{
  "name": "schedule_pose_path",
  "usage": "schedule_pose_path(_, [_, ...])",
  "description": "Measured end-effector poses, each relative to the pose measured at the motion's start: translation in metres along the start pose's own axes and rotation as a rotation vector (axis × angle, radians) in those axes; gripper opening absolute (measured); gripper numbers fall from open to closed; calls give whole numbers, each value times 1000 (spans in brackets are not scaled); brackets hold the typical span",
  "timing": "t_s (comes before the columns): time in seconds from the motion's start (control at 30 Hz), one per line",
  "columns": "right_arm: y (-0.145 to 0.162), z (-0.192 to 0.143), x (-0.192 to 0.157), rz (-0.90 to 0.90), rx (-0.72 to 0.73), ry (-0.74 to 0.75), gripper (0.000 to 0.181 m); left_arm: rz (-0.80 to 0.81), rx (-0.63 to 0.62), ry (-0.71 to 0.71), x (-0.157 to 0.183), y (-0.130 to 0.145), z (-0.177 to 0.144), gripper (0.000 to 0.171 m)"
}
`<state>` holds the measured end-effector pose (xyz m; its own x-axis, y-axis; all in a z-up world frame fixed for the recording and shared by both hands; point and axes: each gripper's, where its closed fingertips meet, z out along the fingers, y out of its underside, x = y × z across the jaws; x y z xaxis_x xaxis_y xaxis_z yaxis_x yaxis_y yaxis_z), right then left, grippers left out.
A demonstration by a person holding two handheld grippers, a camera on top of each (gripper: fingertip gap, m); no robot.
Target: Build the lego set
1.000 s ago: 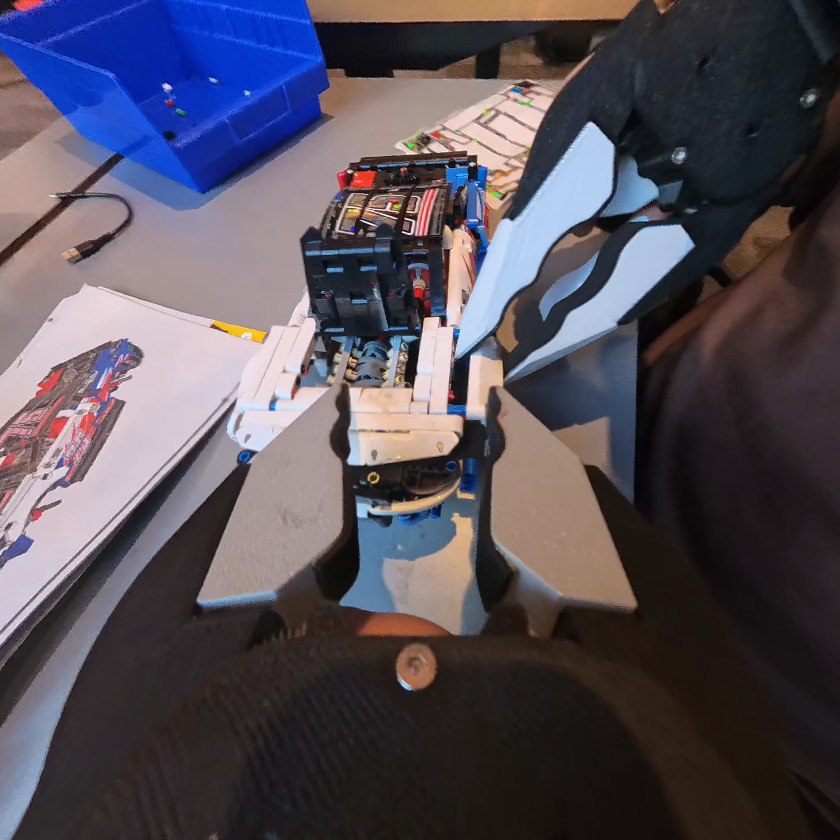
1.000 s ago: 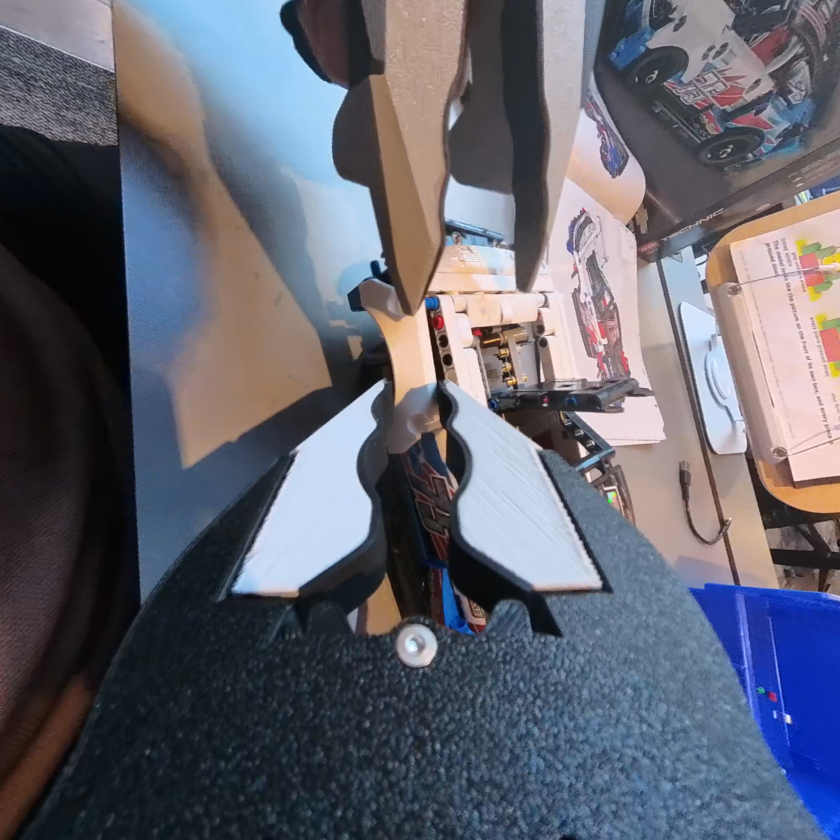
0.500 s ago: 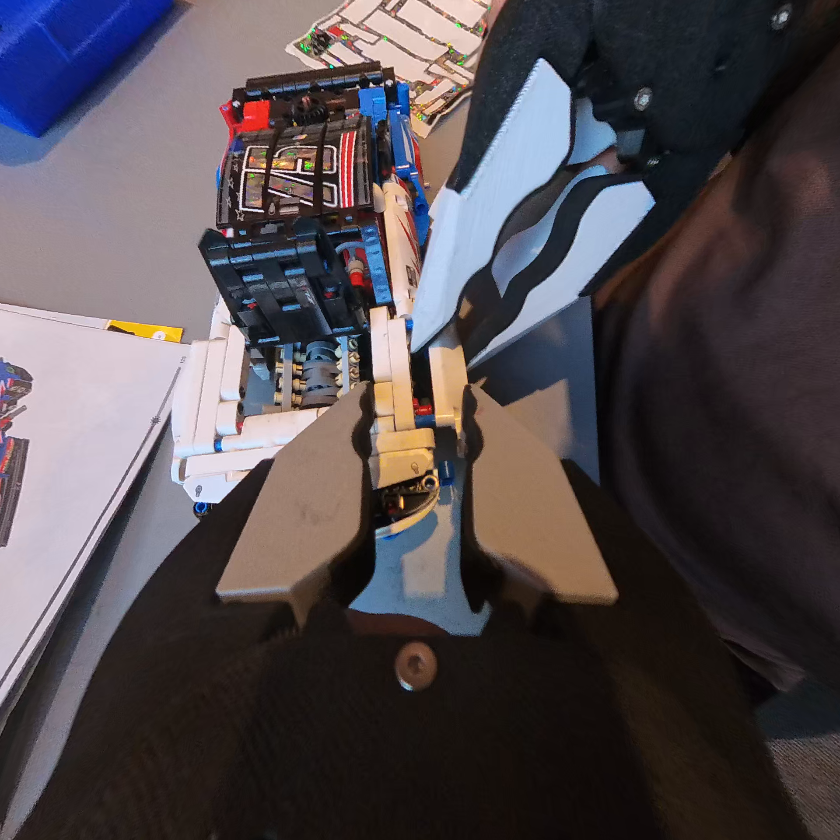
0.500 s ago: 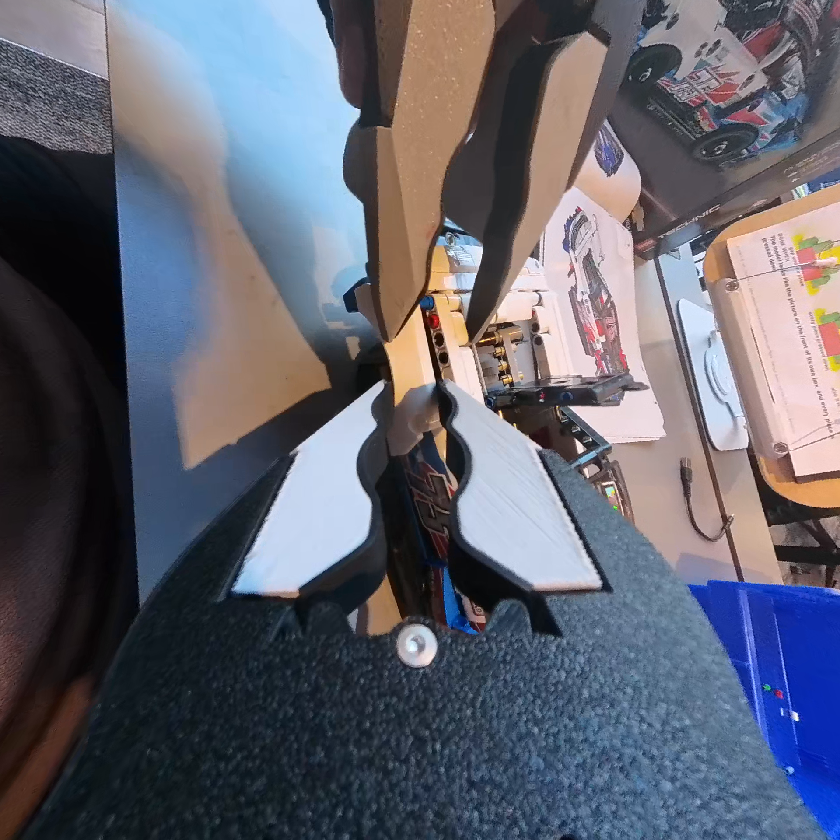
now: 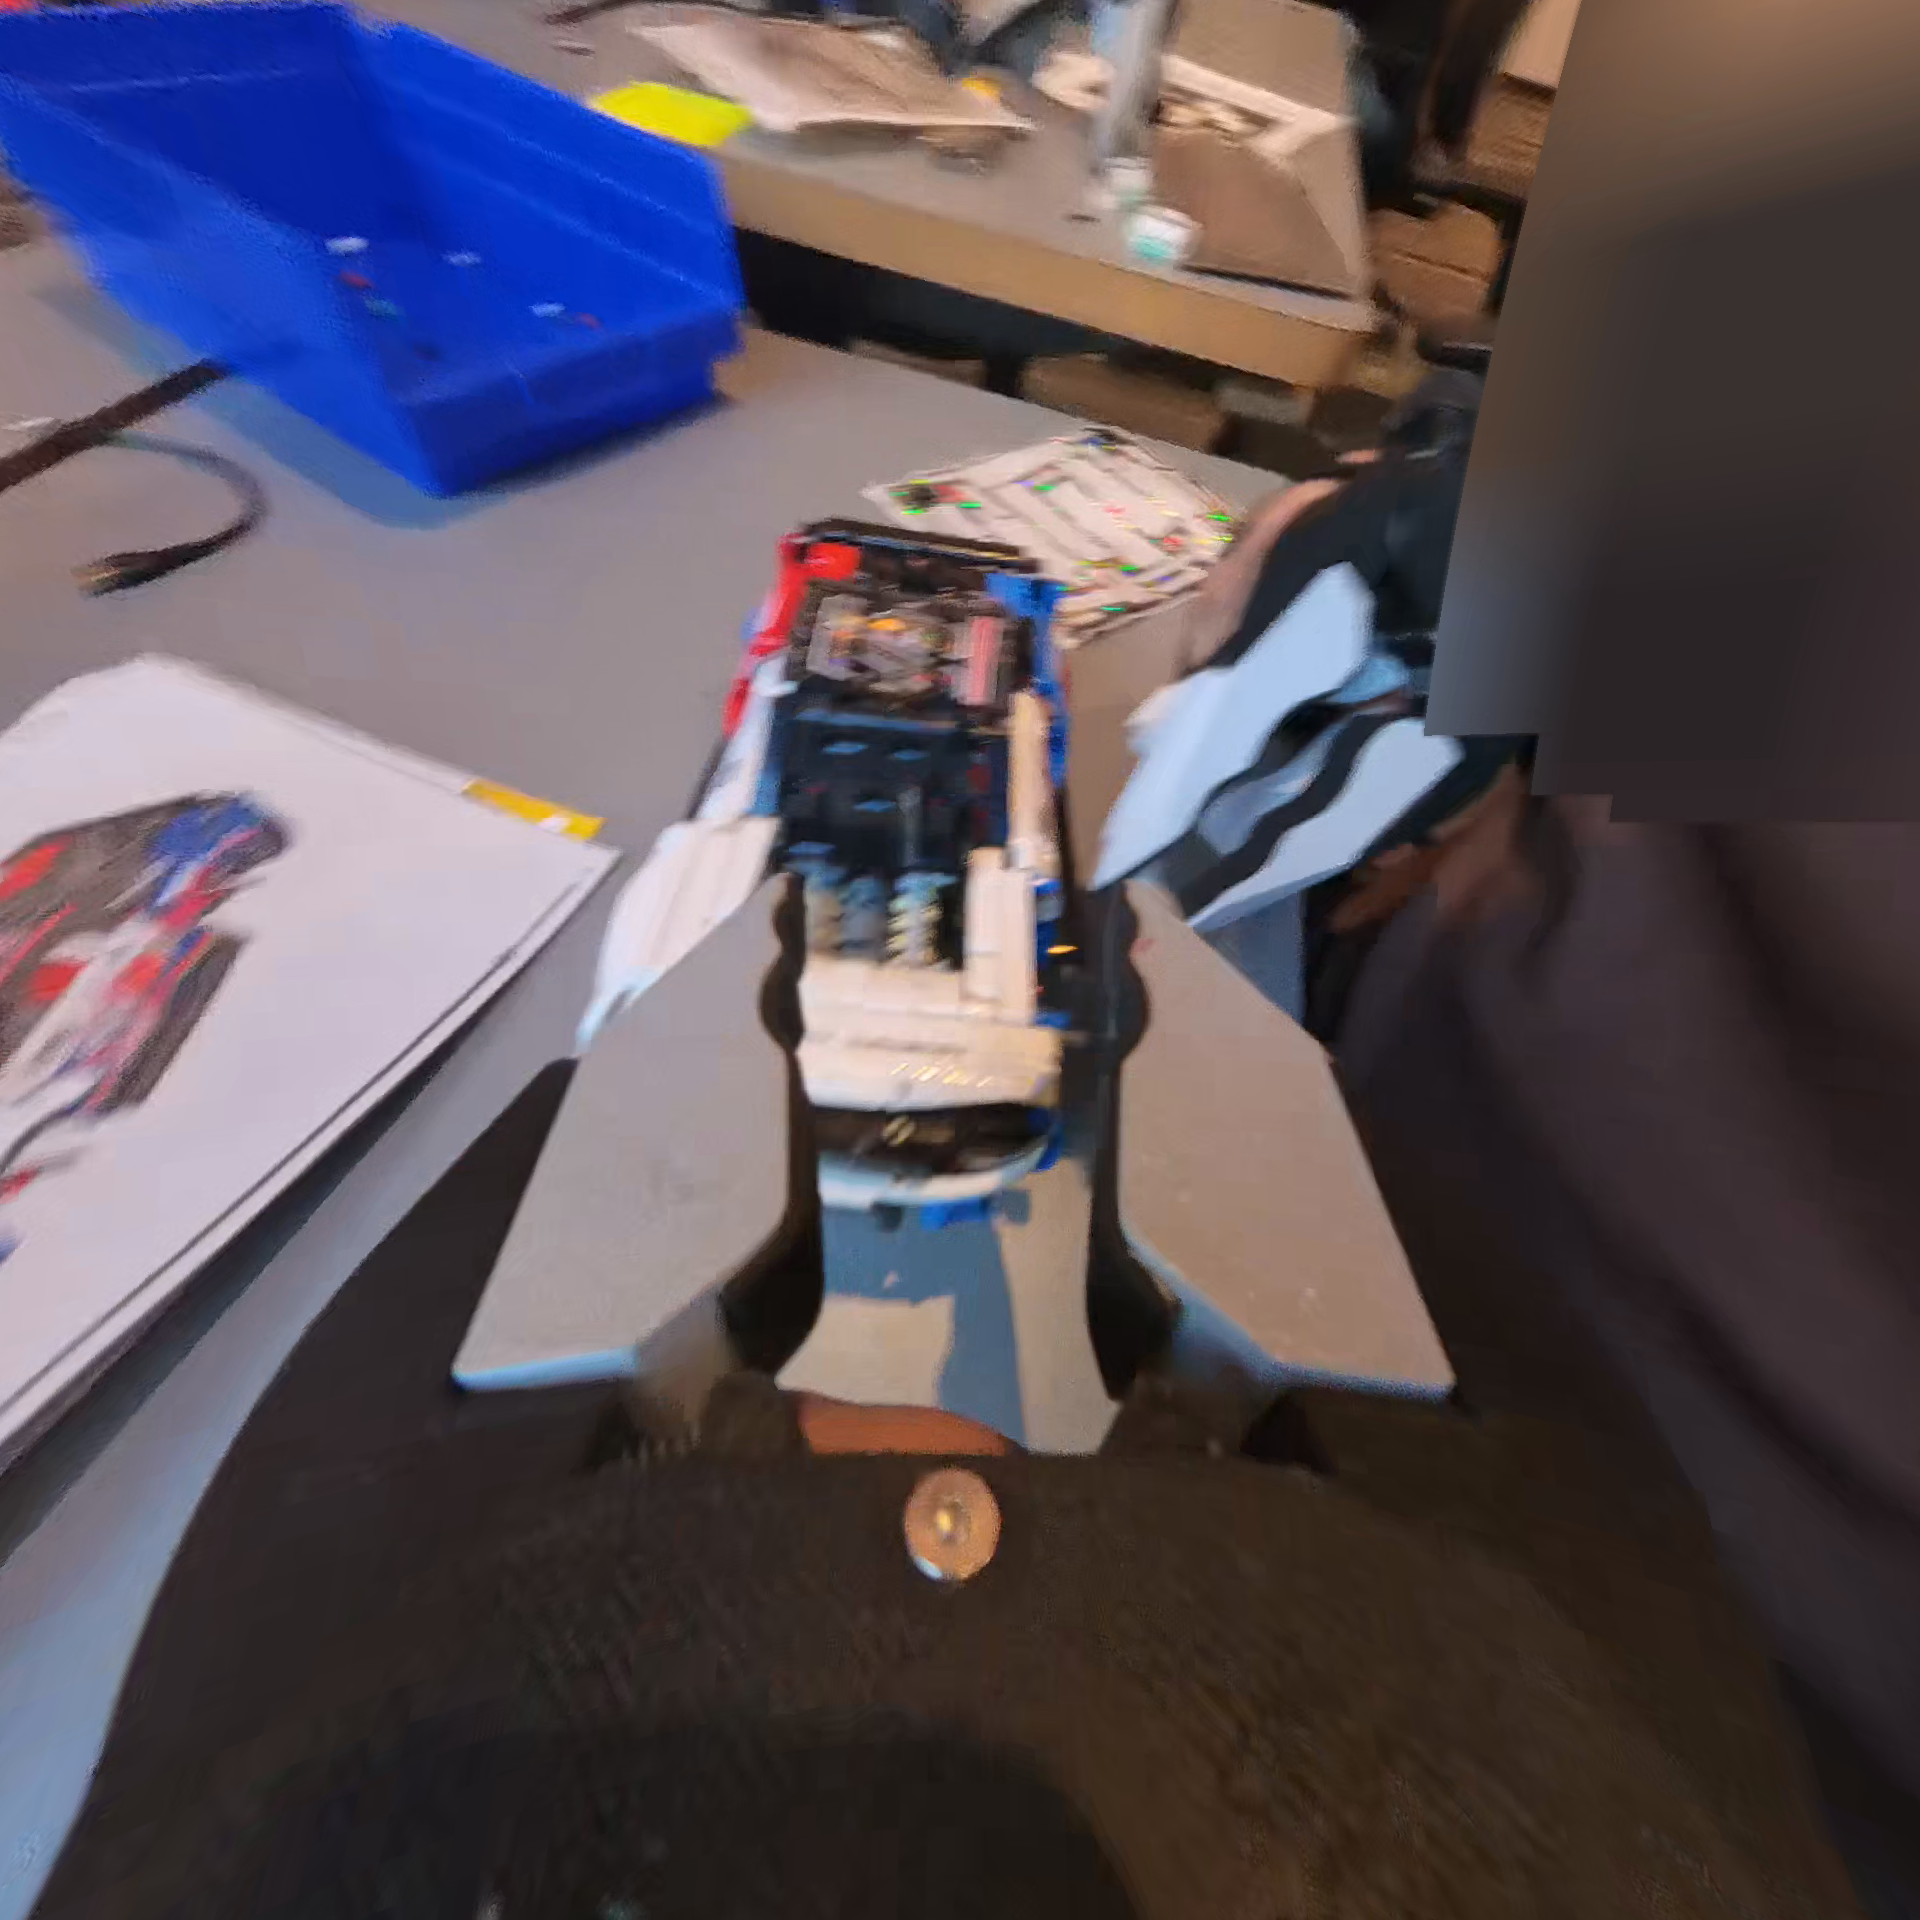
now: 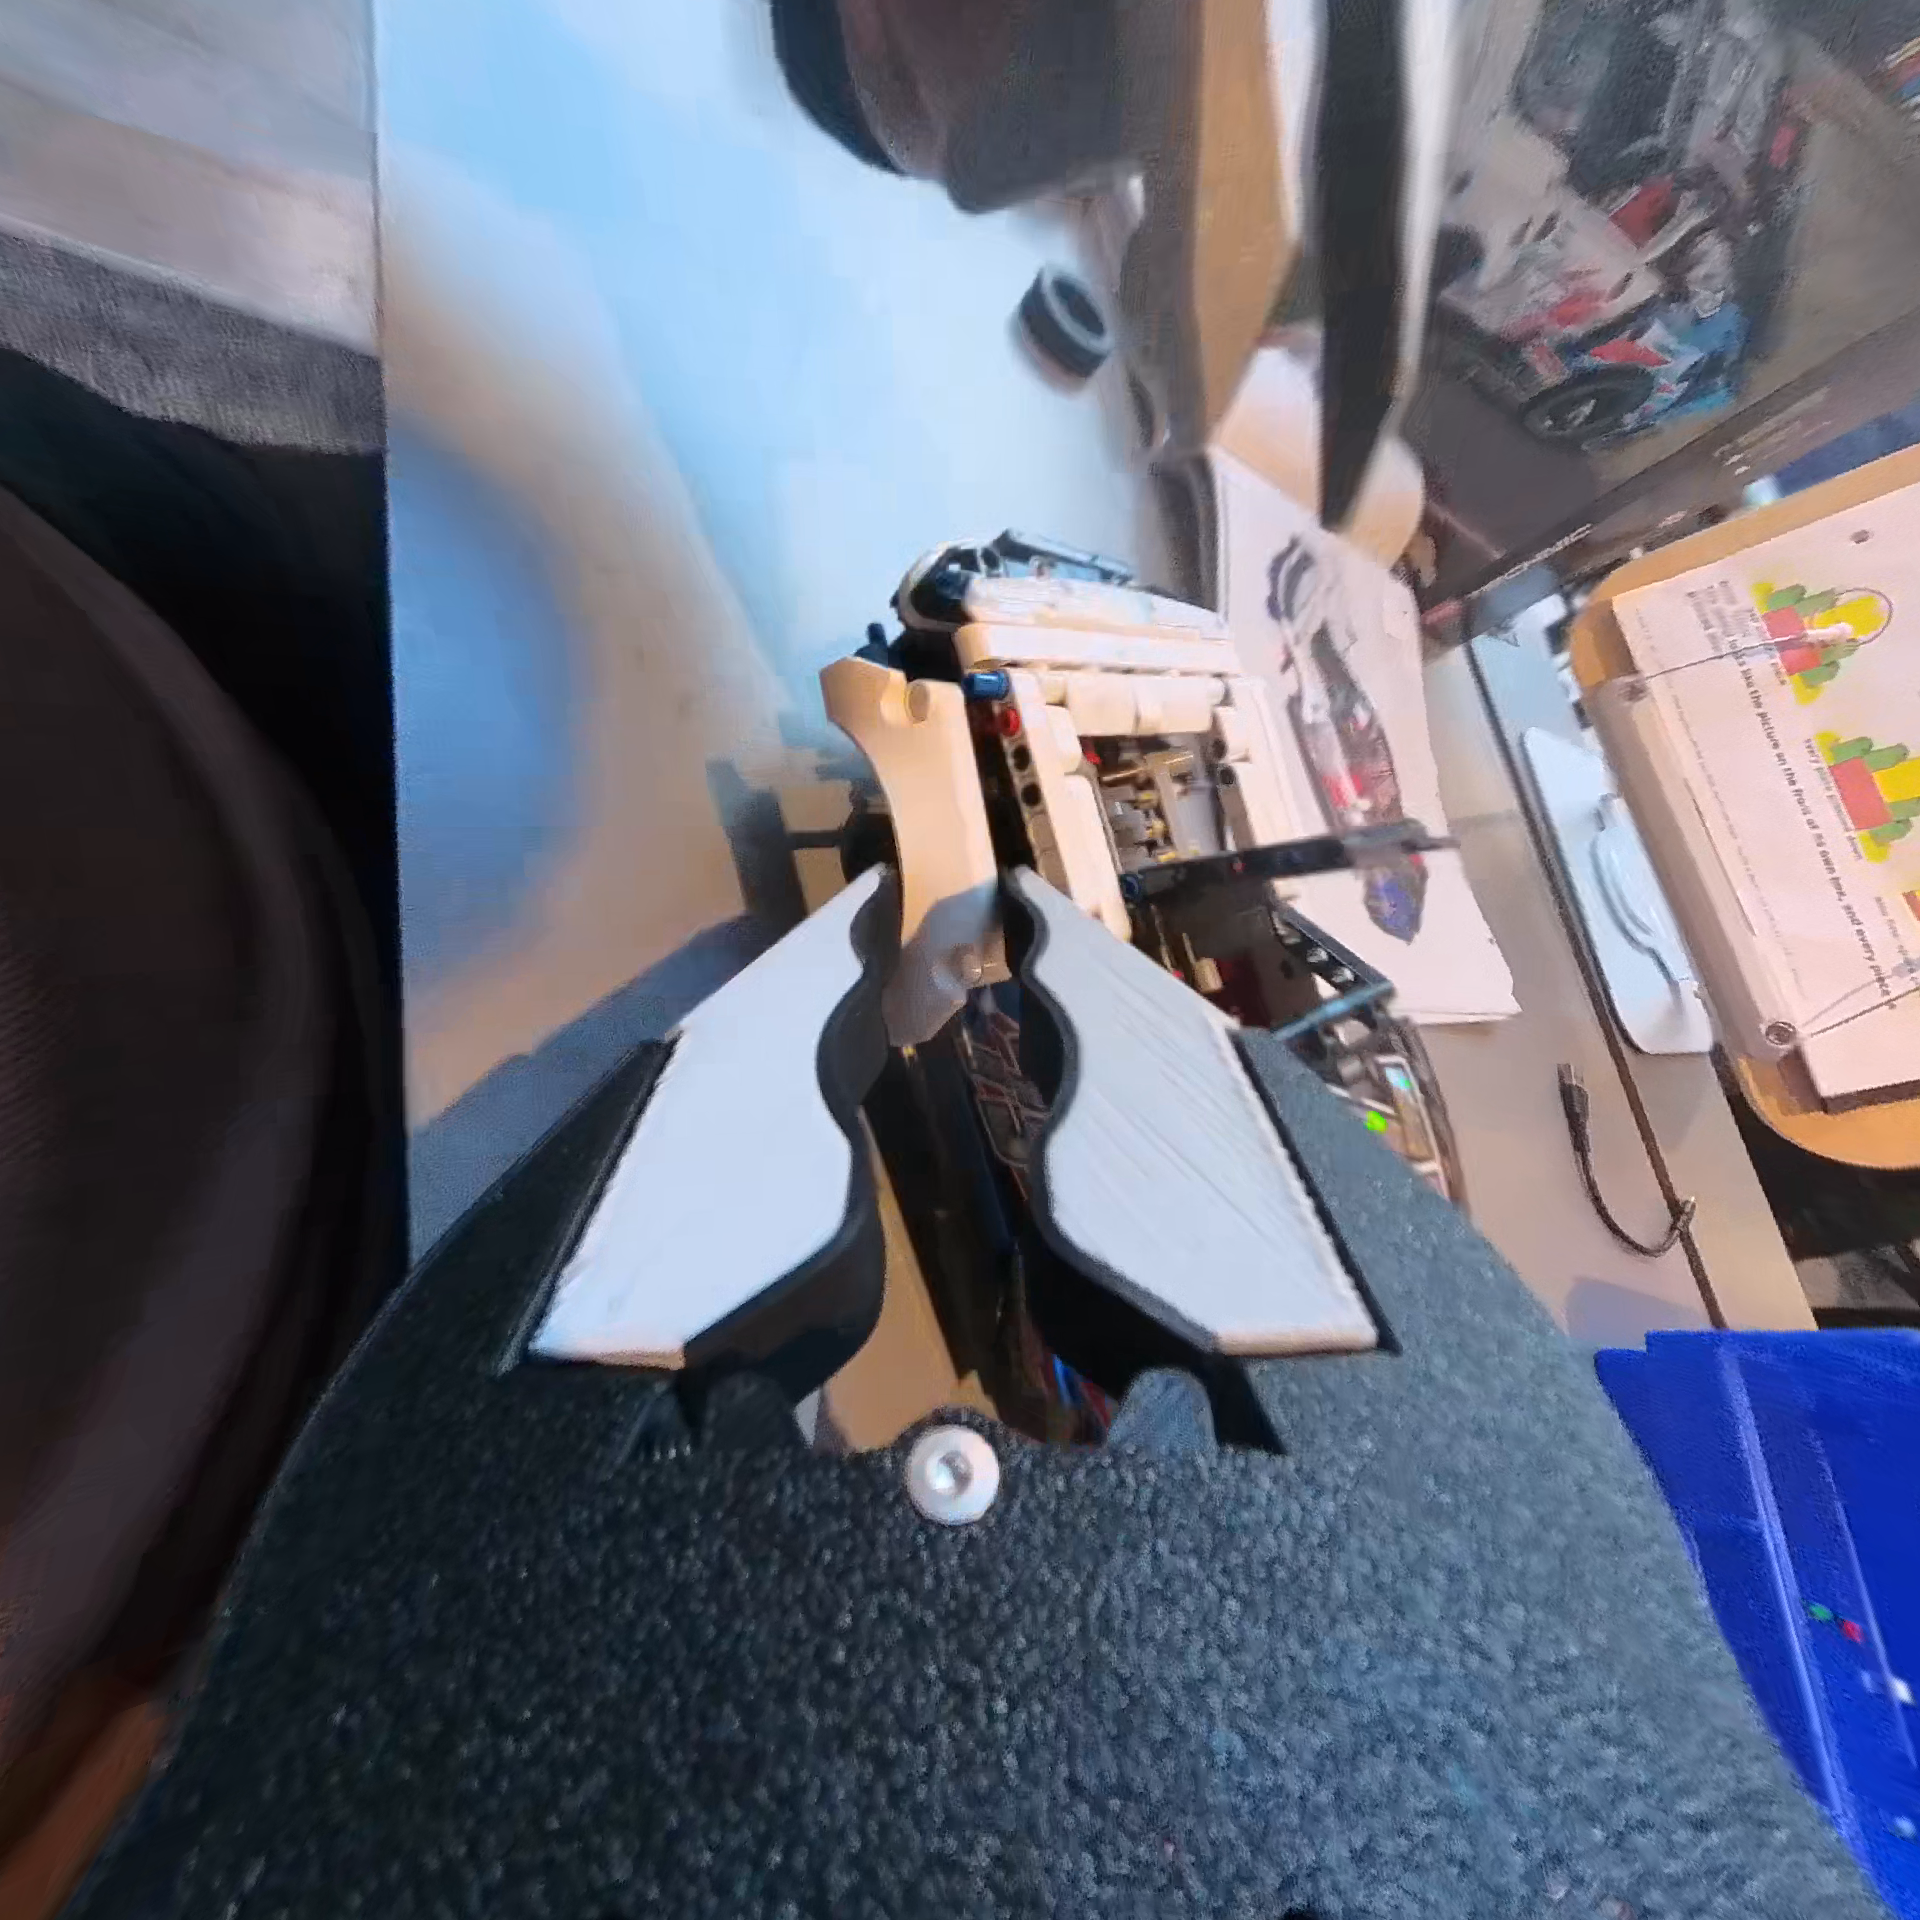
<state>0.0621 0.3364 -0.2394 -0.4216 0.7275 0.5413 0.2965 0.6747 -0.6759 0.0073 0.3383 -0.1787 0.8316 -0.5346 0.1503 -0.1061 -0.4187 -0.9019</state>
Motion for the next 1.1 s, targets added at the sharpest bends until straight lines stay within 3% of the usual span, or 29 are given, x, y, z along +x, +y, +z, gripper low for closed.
schedule_pose_path(0.07, [-5, -23, 12, 59, 91, 42, 19, -80, -11, -103, -22, 15, -16, 80])
schedule_pose_path(0.13, [3, -56, 45, 223, 173, 124, 19, -221, 14, -128, -32, 32, -23, 83])
schedule_pose_path(0.23, [61, -98, 112, 584, 186, 240, 19, -450, 62, -64, -31, 56, -19, 84])
schedule_pose_path(0.37, [144, -112, 141, 1091, 150, 101, 18, -599, 45, -3, -24, 76, -6, 86])
schedule_pose_path(0.47, [161, -106, 127, 1256, 168, -74, 18, -663, 46, 51, -16, 76, 0, 90])
schedule_pose_path(0.57, [169, -93, 113, 1270, 129, -126, 18, -745, 60, 78, -19, 76, 4, 85])
schedule_pose_path(0.63, [174, -84, 108, 1251, 88, -126, 18, -777, 80, 113, -19, 71, 6, 71])
schedule_pose_path(0.83, [171, -77, 107, 1235, 111, -156, 19, -746, 30, 40, -13, 66, 8, 78])
schedule_pose_path(1.1, [171, -77, 106, 1221, 128, -158, 18, -740, 54, 9, -1, 55, 3, 78])
